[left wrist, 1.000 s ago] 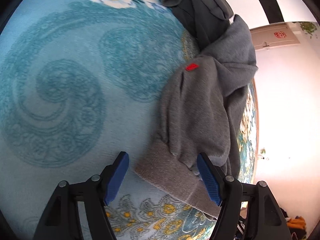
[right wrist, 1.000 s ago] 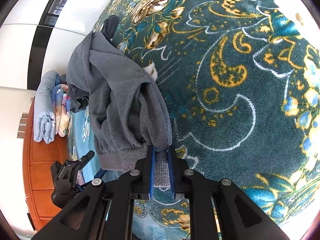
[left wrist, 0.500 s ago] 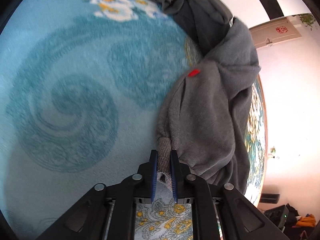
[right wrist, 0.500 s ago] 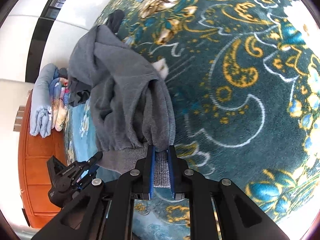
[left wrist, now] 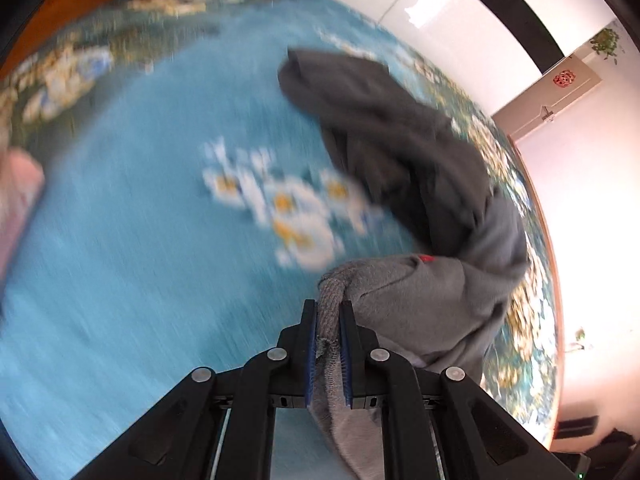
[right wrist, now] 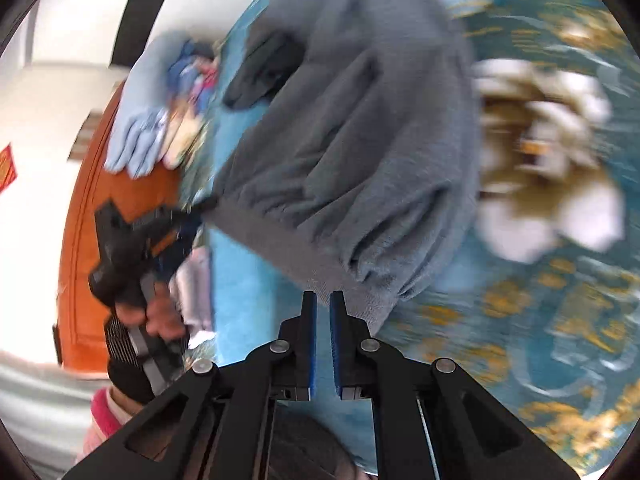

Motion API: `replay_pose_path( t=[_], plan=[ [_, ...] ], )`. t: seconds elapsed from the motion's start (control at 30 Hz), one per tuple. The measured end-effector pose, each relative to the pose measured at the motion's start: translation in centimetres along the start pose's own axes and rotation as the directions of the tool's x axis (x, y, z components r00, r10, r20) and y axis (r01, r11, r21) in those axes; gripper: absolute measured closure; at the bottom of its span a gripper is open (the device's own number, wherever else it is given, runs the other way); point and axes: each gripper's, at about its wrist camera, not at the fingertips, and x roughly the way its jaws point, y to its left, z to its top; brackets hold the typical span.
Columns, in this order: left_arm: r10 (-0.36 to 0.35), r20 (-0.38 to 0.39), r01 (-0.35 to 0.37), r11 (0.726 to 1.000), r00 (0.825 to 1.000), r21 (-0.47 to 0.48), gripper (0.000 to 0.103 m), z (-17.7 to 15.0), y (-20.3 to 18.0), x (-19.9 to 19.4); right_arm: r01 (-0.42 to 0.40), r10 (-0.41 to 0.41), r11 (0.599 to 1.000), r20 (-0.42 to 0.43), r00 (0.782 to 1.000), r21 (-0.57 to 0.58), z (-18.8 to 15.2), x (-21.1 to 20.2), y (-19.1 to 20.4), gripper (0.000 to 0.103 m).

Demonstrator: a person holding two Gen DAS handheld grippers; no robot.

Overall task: Fold clothes
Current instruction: 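Lift the hem band with the left gripper, lay it flat, and open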

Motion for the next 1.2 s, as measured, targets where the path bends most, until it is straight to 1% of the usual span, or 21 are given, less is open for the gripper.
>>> replay_pose_path(
  t=[0.07, 0.13, 0.2, 0.27, 0.37, 0.47, 0.53, 0.57, 0.6, 0.67, 0.73, 0.83, 0.9, 1.07, 1.2],
  plan=[
    [0.031, 0.012, -0.031, 0.999, 0.999, 0.026, 0.092, 2.0, 0.3, -0.1, -0.001, -0.002, 0.998, -0.04, 0.999, -0.065, 0.7, 2.4, 2.3, 0.097],
    [0.064, 0.007, -0.064, 0.997, 0.998, 0.041, 0.092, 2.9, 0.5, 0.8, 0.014, -0.024, 0.992, -0.077, 0.997, -0.128, 1.0, 4.5, 4.2, 0.097],
    [0.096, -0.019, -0.095, 0.995, 0.995, 0.036, 0.092, 3.1, 1.7, 1.9, 0.027, -0.044, 0.987, -0.104, 0.994, -0.16, 0.8, 6.1, 5.0, 0.097],
    [0.104, -0.051, -0.103, 0.995, 0.993, 0.01, 0.092, 2.6, 2.9, 3.6, 0.043, -0.064, 0.985, -0.122, 0.99, -0.17, 0.4, 7.3, 5.1, 0.097],
    [0.074, -0.078, -0.077, 0.996, 0.994, -0.042, 0.089, 1.6, 4.3, 4.8, 0.069, -0.089, 0.986, -0.127, 0.988, -0.151, 0.4, 8.3, 4.4, 0.097],
    [0.028, -0.088, -0.036, 0.996, 0.996, -0.088, 0.085, 1.0, 5.0, 4.4, 0.083, -0.097, 0.99, -0.116, 0.989, -0.119, 0.2, 7.8, 3.1, 0.095],
    [0.012, -0.094, -0.023, 0.992, 0.996, -0.121, 0.074, 0.6, 5.3, 3.6, 0.076, -0.085, 0.992, -0.099, 0.991, -0.098, 0.0, 6.9, 2.4, 0.095],
    [0.006, -0.098, -0.02, 0.989, 0.995, -0.145, 0.071, 0.3, 5.5, 3.2, 0.071, -0.078, 0.994, -0.086, 0.993, -0.088, -0.1, 6.3, 2.1, 0.095],
    [-0.006, -0.106, -0.014, 0.983, 0.994, -0.181, 0.061, -0.2, 5.7, 2.8, 0.068, -0.073, 0.995, -0.071, 0.995, -0.078, -0.1, 5.8, 1.8, 0.095],
    [-0.038, -0.098, 0.008, 0.959, 0.994, -0.284, 0.042, -1.9, 6.6, 1.9, 0.063, -0.066, 0.996, -0.047, 0.997, -0.06, -0.5, 4.7, 1.1, 0.095],
    [-0.076, -0.092, 0.037, 0.927, 0.993, -0.374, 0.041, -3.9, 7.3, 1.6, 0.067, -0.068, 0.997, -0.024, 0.997, -0.039, -0.8, 3.8, 0.4, 0.095],
    [-0.107, -0.112, 0.048, 0.901, 0.988, -0.431, 0.041, -7.1, 7.3, 1.6, 0.07, -0.07, 0.998, 0.01, 0.998, -0.005, -1.2, 2.4, -0.7, 0.095],
    [-0.119, -0.131, 0.05, 0.898, 0.984, -0.437, 0.041, -9.1, 6.6, 1.6, 0.065, -0.065, 0.998, 0.025, 0.998, 0.016, -1.6, 1.7, -1.3, 0.095],
    [-0.074, -0.158, -0.004, 0.895, 0.985, -0.447, 0.041, -13.0, 4.5, 0.8, 0.053, -0.056, 0.997, 0.055, 0.997, 0.057, -2.8, -0.4, -3.1, 0.095],
    [-0.084, -0.204, -0.028, 0.87, 0.975, -0.492, 0.041, -15.9, 3.3, 1.4, 0.041, -0.047, 0.996, 0.08, 0.996, 0.077, -3.3, -2.1, -4.4, 0.095]
  ],
)
